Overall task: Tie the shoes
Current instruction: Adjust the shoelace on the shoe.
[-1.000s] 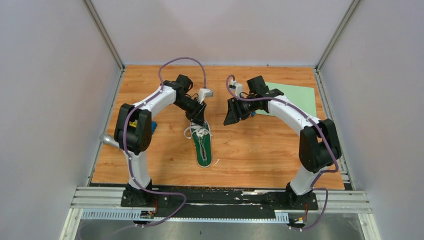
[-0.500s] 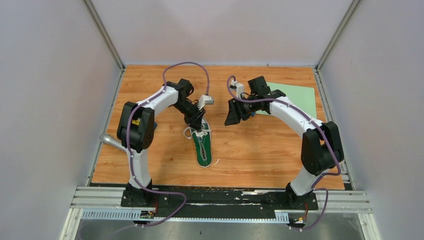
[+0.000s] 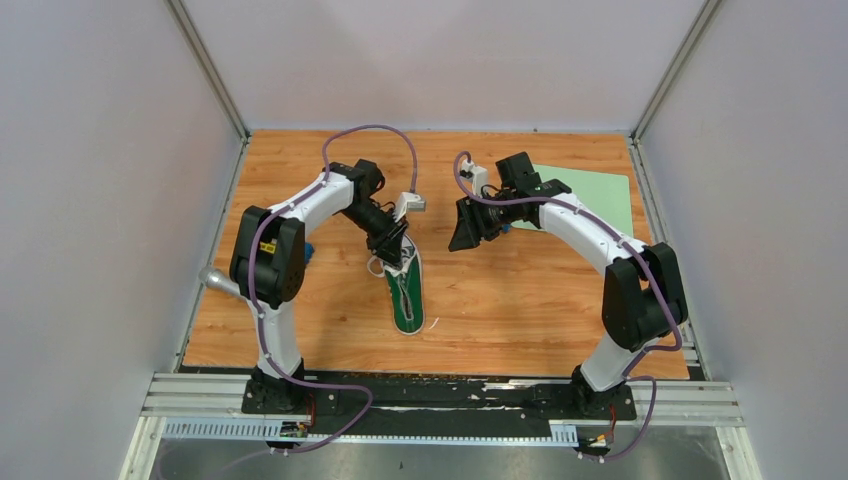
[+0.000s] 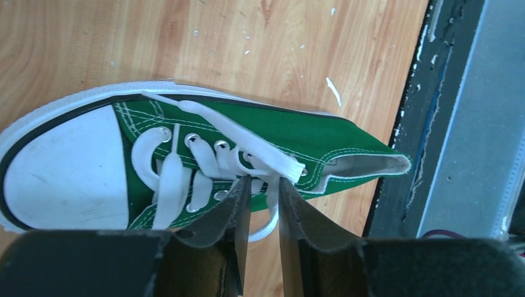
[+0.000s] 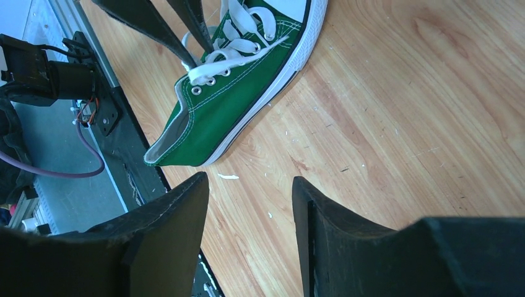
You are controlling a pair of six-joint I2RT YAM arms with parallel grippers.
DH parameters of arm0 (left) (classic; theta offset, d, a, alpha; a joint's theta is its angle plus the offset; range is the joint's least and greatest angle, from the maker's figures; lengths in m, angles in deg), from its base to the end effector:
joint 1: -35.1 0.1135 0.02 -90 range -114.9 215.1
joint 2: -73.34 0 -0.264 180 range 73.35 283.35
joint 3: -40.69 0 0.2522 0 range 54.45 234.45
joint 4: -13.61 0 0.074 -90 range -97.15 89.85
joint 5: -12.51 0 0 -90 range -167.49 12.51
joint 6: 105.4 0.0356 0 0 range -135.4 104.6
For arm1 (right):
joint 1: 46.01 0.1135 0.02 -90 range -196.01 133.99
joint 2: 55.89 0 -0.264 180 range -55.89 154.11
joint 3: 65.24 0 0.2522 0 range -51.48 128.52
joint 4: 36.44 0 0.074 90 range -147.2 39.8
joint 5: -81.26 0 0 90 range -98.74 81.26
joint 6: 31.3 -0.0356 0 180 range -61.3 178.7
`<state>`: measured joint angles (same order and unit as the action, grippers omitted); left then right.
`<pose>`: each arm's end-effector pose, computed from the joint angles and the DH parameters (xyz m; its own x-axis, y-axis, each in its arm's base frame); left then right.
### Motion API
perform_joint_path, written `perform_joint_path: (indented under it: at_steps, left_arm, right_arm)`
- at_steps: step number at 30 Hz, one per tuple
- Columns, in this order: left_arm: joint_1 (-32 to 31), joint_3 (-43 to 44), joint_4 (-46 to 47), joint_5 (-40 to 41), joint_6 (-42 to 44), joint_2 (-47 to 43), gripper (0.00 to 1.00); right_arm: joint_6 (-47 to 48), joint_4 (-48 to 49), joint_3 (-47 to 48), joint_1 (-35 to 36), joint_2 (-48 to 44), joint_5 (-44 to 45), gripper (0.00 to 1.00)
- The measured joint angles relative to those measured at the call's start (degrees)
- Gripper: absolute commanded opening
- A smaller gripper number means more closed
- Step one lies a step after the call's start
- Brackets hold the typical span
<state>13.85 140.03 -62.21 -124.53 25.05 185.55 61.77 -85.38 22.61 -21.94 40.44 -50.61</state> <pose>0.3334 -0.1576 0.2035 -0.5387 0.6839 -0.4921 0.8043 0.2436 -0.5419 0.3123 0.1655 0.2540 -0.7344 -0.3717 -0.5678 -0.6722 0.5142 0.5328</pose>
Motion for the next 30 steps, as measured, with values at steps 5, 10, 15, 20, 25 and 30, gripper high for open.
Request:
perform_joint_path:
  at_steps: [5,10,15,20,25,30]
  left_arm:
    - [0.00,0.02,-2.49,-1.46,1.51,0.00,0.30]
    - [0.00,0.13,-4.31,-2.43,3.19,0.00,0.31]
    - [0.00,0.24,-5.92,-3.02,5.33,0.00,0.31]
    - [0.00,0.24,-5.81,-2.67,6.05,0.00,0.22]
    - [0.00,0.26,-5.20,-1.03,6.03,0.00,0.10]
    - [0.00,0.76,-5.11,1.42,6.38,0.00,0.06]
  right_arm:
    - [-0.02,0.13,0.00,0.00,0.00,0.00,0.54]
    - [-0.04,0.26,0.00,0.00,0.00,-0.04,0.54]
    - [-0.13,0.28,0.00,0.00,0.00,-0.13,0.54]
    - [-0.20,0.28,0.00,0.00,0.07,-0.22,0.55]
    - [-0.22,0.31,0.00,0.00,0.09,-0.22,0.55]
    - [-0.26,0.31,0.00,0.00,0.11,-0.24,0.55]
